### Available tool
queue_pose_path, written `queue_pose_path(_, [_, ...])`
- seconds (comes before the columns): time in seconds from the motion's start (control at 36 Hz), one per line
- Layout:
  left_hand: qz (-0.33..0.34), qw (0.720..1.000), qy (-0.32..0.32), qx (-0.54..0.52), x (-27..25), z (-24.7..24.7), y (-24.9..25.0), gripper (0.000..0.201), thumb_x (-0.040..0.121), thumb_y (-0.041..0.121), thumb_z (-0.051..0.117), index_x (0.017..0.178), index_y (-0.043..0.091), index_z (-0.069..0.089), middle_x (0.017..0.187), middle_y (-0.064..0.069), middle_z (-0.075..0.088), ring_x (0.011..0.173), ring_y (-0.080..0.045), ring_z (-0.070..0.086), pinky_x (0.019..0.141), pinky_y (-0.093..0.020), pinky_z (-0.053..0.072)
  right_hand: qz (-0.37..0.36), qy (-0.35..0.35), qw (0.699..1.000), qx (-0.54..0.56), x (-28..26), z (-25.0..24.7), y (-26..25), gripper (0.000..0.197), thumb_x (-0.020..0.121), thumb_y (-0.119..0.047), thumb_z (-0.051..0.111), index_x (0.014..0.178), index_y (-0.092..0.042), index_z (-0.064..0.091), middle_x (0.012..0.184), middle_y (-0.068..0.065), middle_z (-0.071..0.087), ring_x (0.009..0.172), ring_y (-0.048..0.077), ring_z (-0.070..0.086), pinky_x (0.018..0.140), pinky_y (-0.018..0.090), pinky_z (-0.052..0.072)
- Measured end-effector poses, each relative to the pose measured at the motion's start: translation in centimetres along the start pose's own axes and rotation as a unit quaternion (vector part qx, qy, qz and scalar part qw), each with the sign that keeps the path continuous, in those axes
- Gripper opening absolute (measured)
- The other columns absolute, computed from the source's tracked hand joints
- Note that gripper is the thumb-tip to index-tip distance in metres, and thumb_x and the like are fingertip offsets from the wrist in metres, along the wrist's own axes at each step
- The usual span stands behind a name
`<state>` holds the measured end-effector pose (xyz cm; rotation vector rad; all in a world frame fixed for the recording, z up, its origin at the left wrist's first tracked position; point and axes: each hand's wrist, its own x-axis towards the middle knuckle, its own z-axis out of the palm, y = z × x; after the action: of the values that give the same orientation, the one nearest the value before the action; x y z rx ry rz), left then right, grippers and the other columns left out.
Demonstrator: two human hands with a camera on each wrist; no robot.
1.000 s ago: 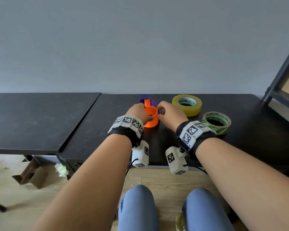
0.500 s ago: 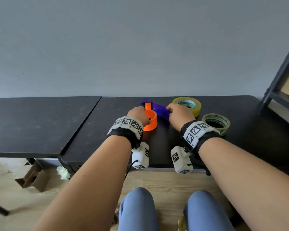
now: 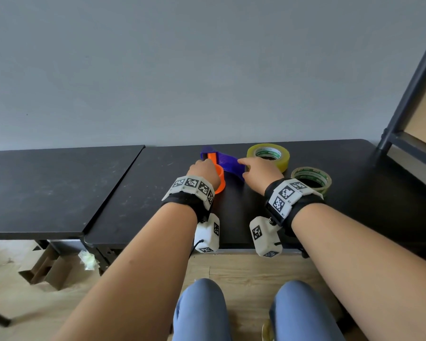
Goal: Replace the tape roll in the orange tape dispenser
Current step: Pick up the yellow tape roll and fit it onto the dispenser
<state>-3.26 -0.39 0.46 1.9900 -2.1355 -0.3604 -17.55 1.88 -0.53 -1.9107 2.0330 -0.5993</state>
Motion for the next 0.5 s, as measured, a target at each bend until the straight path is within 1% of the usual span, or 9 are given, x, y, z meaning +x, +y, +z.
queue_pose_path(0.06, [-0.002,1.0,0.0,0.002,0.1,-0.1,0.0,0.043,0.093,0.017,0.051,0.135,0.008,0.047,0.138,-0.015,0.05,0.125,-0.031,0.051,0.095,-0.036,0.045,0.002,0.007,1.0,0.007,0.2,0.0,0.1,0.051,0.094,-0.01,0.044,0.144,-0.022,0.043,0.14,0.006,0.055,0.126,0.025,0.053,0.103,0.037,0.045])
queue_pose_path(0.11, [-0.001,1.0,0.008,-0.001,0.2,-0.1,0.2,0.042,0.093,0.018,0.051,0.134,0.008,0.048,0.138,-0.014,0.049,0.126,-0.032,0.049,0.098,-0.039,0.044,0.021,0.022,1.0,0.007,0.5,-0.2,0.2,0.049,0.094,-0.011,0.046,0.142,-0.019,0.045,0.14,0.009,0.054,0.127,0.028,0.052,0.102,0.037,0.044])
queue_pose_path(0.14, [0.003,1.0,0.014,-0.004,0.3,-0.2,0.4,0.041,0.092,0.019,0.05,0.132,0.008,0.05,0.138,-0.013,0.048,0.126,-0.033,0.048,0.099,-0.041,0.044,0.031,0.029,0.999,0.002,0.7,-0.3,0.4,0.046,0.093,-0.011,0.047,0.138,-0.016,0.048,0.136,0.011,0.056,0.124,0.03,0.054,0.098,0.036,0.045])
queue_pose_path(0.19, [0.018,1.0,0.022,-0.006,0.4,-0.3,0.9,0.041,0.09,0.019,0.05,0.129,0.009,0.051,0.136,-0.013,0.049,0.124,-0.034,0.048,0.1,-0.042,0.044,0.049,0.029,0.998,-0.017,1.0,-0.9,0.6,0.036,0.091,-0.009,0.046,0.125,-0.01,0.057,0.123,0.015,0.062,0.115,0.033,0.059,0.09,0.035,0.047])
queue_pose_path(0.22, [0.025,0.999,0.023,-0.006,0.5,-0.3,1.2,0.042,0.089,0.019,0.052,0.129,0.01,0.051,0.135,-0.013,0.049,0.124,-0.034,0.048,0.1,-0.042,0.043,0.062,0.022,0.997,-0.028,1.1,-1.2,0.7,0.035,0.091,-0.009,0.046,0.123,-0.008,0.058,0.122,0.015,0.063,0.113,0.034,0.06,0.09,0.036,0.048])
queue_pose_path(0.31, [0.038,0.999,0.027,-0.003,1.1,-0.4,1.9,0.042,0.089,0.019,0.052,0.13,0.009,0.051,0.135,-0.013,0.049,0.125,-0.033,0.046,0.101,-0.041,0.042,0.087,0.007,0.995,-0.057,1.8,-2.1,1.1,0.038,0.094,-0.013,0.046,0.13,-0.006,0.055,0.131,0.013,0.059,0.118,0.032,0.058,0.1,0.039,0.047])
queue_pose_path(0.36, [0.038,0.999,0.028,-0.004,1.6,-0.5,2.2,0.042,0.09,0.017,0.05,0.131,0.009,0.05,0.137,-0.013,0.048,0.128,-0.032,0.044,0.103,-0.041,0.04,0.106,0.002,0.991,-0.077,2.5,-2.4,1.6,0.039,0.096,-0.015,0.042,0.131,-0.005,0.054,0.134,0.013,0.058,0.12,0.031,0.057,0.1,0.037,0.045])
queue_pose_path(0.44, [0.037,0.999,0.027,-0.011,2.2,-0.6,2.5,0.048,0.091,0.016,0.048,0.139,0.01,0.045,0.144,-0.012,0.044,0.134,-0.032,0.039,0.107,-0.04,0.036,0.131,-0.012,0.986,-0.099,3.0,-2.6,1.7,0.041,0.097,-0.018,0.04,0.133,-0.005,0.053,0.135,0.013,0.057,0.121,0.03,0.056,0.098,0.035,0.044])
queue_pose_path(0.5, [0.039,0.999,0.024,-0.014,2.5,-0.5,2.6,0.048,0.091,0.015,0.048,0.139,0.01,0.045,0.143,-0.013,0.045,0.134,-0.032,0.04,0.107,-0.041,0.037,0.136,-0.033,0.985,-0.104,3.4,-2.6,1.7,0.041,0.097,-0.017,0.04,0.134,-0.004,0.052,0.136,0.013,0.056,0.122,0.03,0.055,0.099,0.036,0.043])
